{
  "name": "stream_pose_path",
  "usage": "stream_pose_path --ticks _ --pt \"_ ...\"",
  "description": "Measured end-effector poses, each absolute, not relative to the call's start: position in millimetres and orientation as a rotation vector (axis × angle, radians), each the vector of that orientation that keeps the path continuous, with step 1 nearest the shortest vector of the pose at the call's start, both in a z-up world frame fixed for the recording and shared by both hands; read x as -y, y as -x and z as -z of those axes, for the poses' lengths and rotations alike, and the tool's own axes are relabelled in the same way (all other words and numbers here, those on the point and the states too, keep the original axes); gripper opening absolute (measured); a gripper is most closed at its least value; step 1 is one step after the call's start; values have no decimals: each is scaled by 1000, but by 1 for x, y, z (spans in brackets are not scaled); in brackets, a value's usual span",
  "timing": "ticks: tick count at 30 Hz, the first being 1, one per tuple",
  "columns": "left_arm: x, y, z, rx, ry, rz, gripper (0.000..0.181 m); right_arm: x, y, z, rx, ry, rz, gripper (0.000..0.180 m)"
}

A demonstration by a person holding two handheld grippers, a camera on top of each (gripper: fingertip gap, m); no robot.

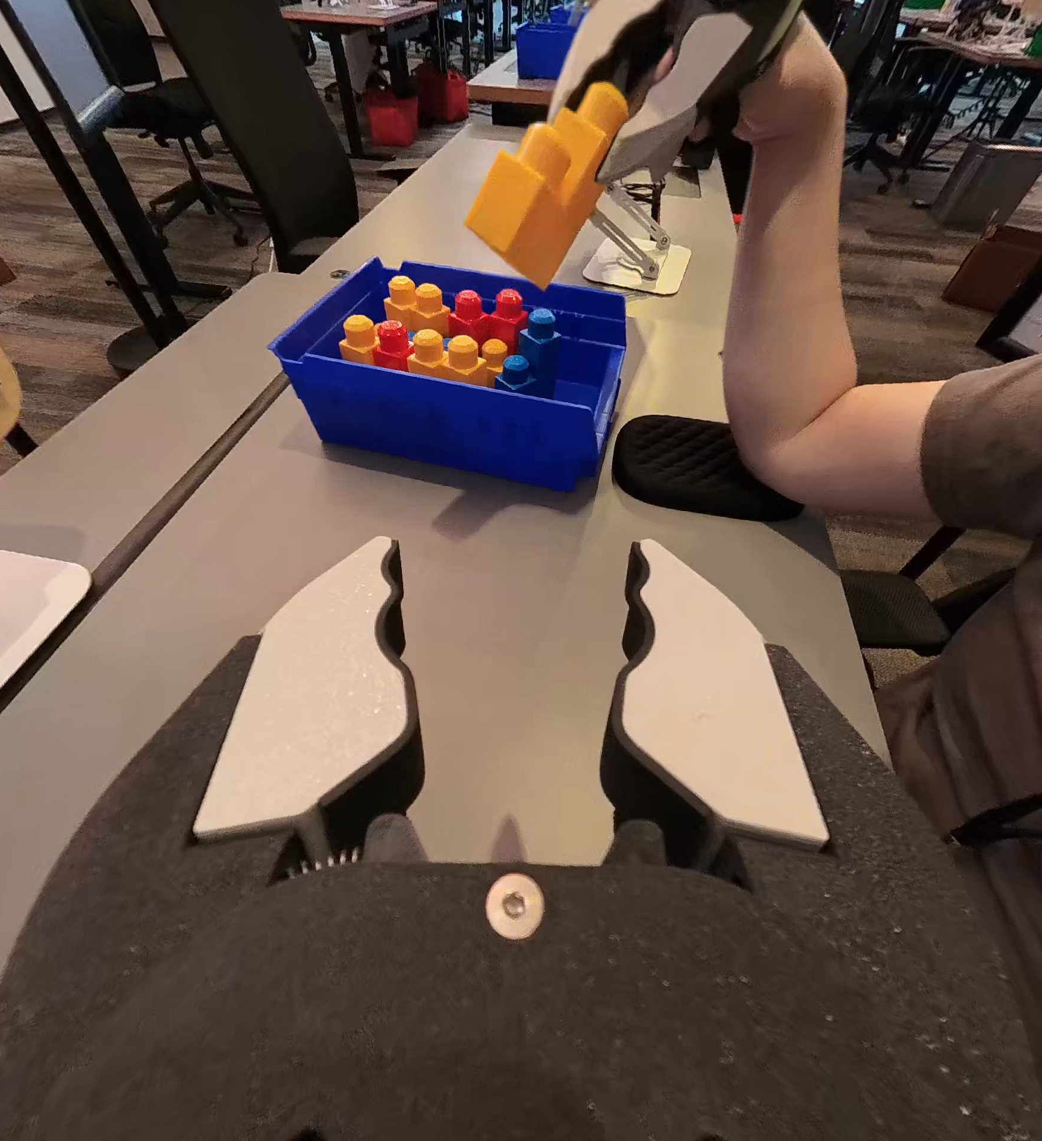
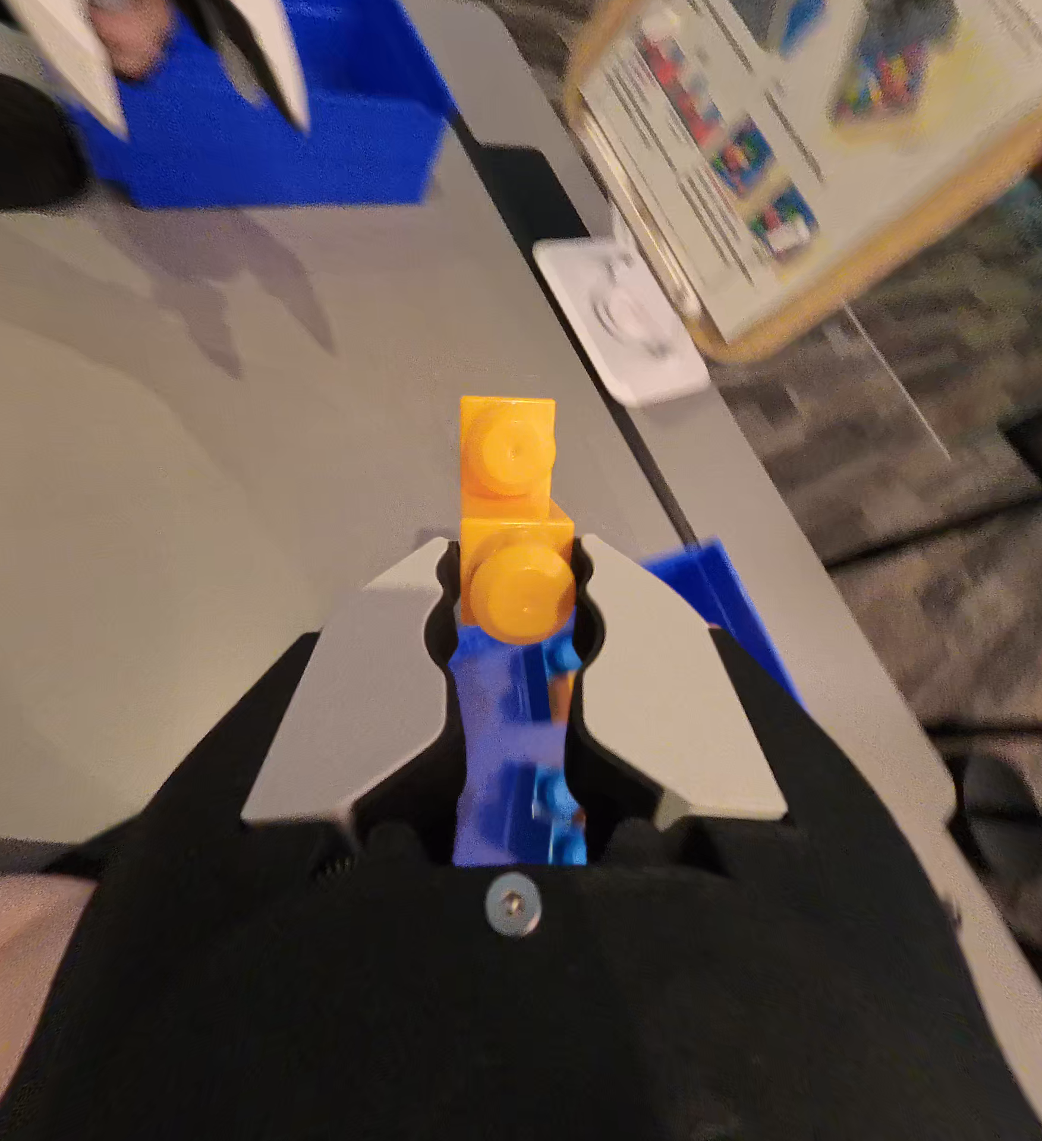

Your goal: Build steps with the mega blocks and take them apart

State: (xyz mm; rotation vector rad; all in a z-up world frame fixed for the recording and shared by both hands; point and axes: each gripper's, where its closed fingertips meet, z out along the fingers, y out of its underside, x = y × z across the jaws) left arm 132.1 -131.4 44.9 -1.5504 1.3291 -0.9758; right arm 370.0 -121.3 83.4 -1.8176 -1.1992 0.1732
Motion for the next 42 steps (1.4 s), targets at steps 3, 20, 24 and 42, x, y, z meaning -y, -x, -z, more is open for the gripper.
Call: stream_pose_path --ticks 3,20,24,42 --pt "127 -127 -45 -1321 1564 963 69 115 -423 -52 1127 1986 -142 35" --pt "135 -121 -52 -1347 1547 959 64 69 -425 94 1678 2315 99 36" --pt "138 -119 -54 -1363 1534 941 64 67 -424 99 1583 2412 27 36" --pt "140 -114 -57 -1377 1540 914 63 132 -477 78 1262 2716 -5 8"
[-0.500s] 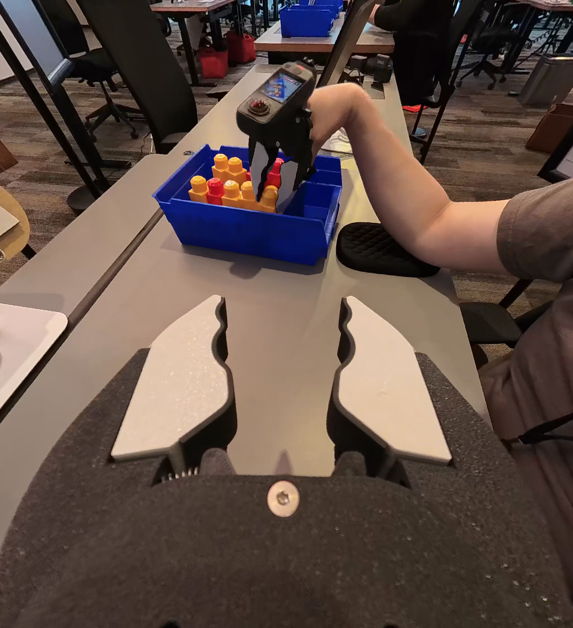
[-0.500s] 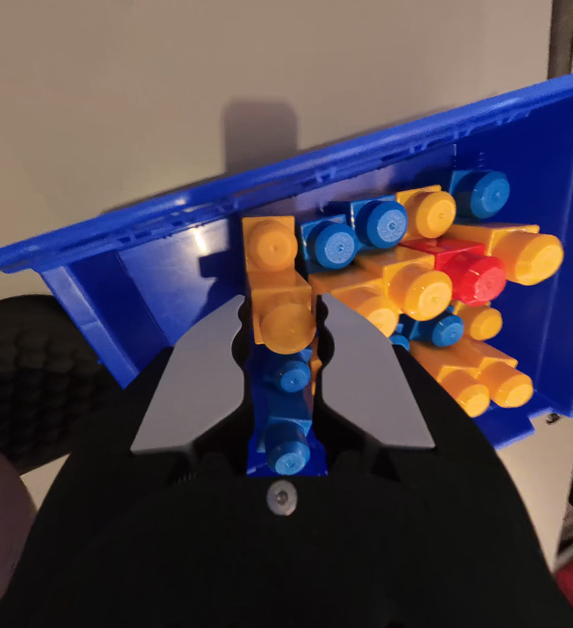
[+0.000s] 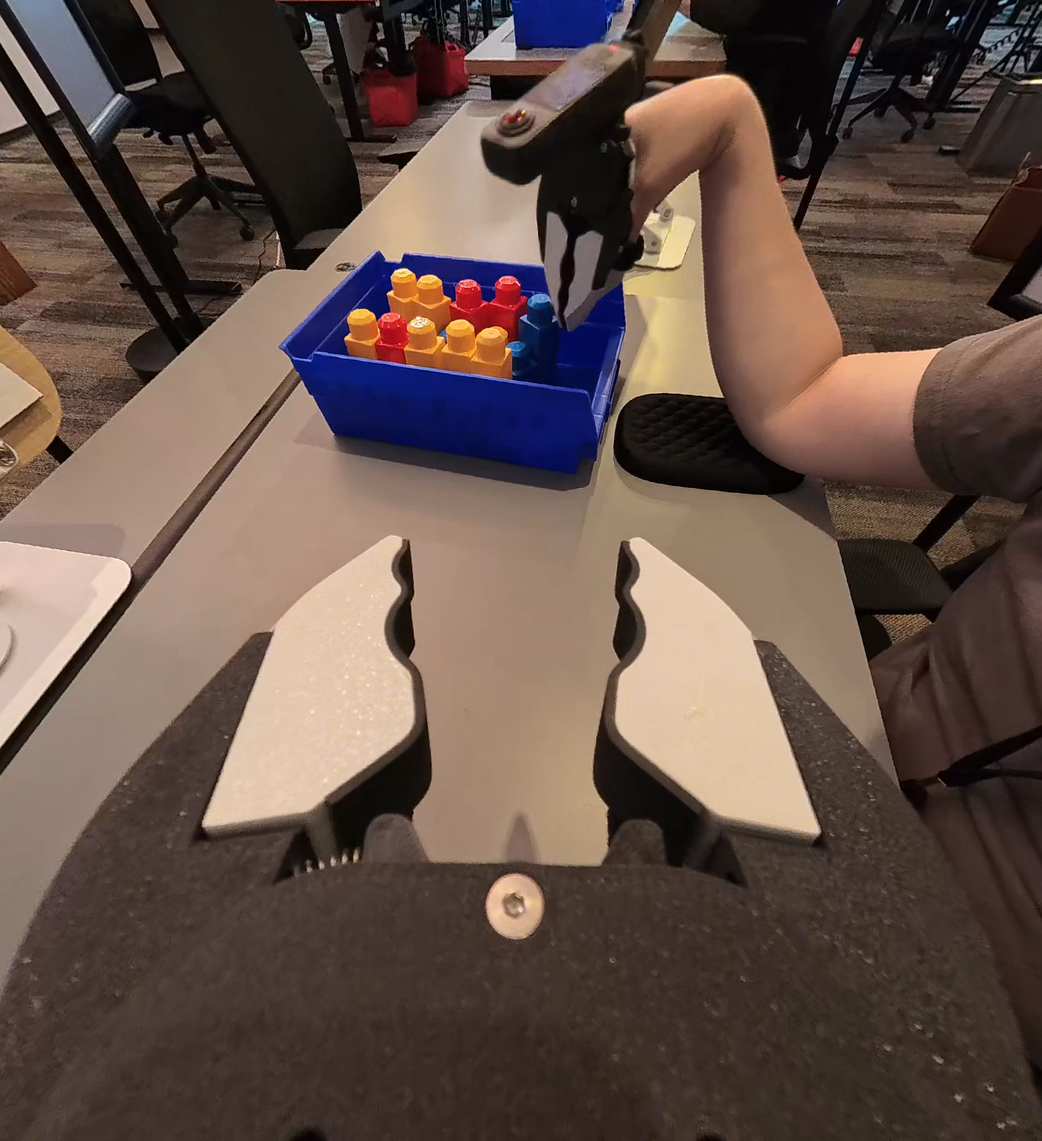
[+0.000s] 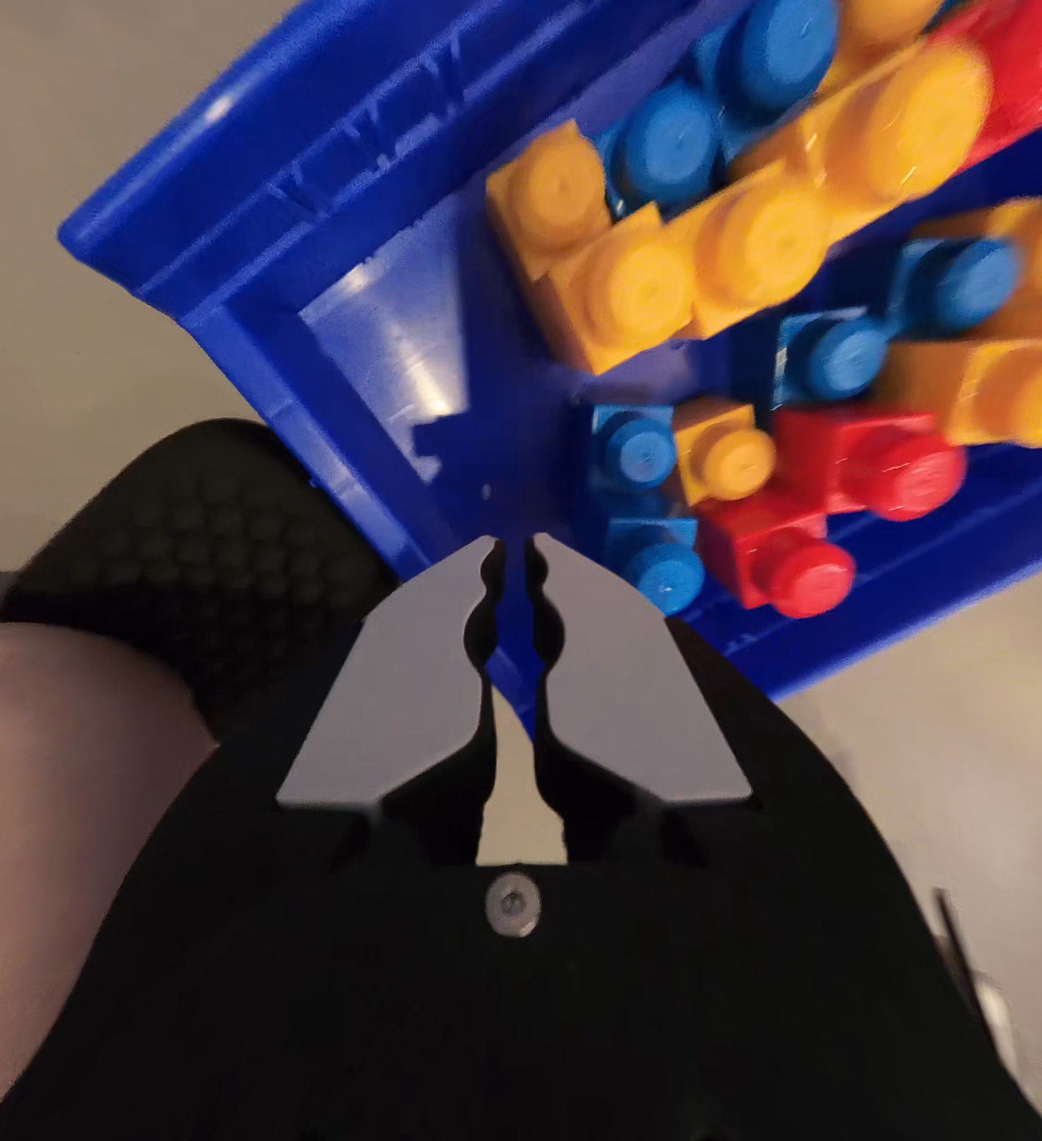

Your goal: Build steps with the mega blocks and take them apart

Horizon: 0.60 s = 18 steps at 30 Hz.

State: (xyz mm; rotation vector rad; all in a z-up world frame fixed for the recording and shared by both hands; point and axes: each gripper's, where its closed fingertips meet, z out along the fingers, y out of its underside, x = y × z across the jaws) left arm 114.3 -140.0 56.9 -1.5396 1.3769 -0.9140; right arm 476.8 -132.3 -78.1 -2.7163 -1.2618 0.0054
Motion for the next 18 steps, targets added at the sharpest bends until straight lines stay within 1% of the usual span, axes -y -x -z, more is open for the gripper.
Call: stream_pose_path --ticks 2,4,13,18 --pt "140 -114 -57 -1377 1541 911 64 135 -479 87 1185 2821 -91 3" --pt "140 -113 -58 -1378 1539 909 64 135 -483 93 1153 2865 -119 3" --pt "140 -108 -65 -1356 1525 916 63 126 -518 105 1041 2940 81 4" --pt "137 -103 -67 -1350 1526 883 63 126 -519 96 1023 2914 101 4"
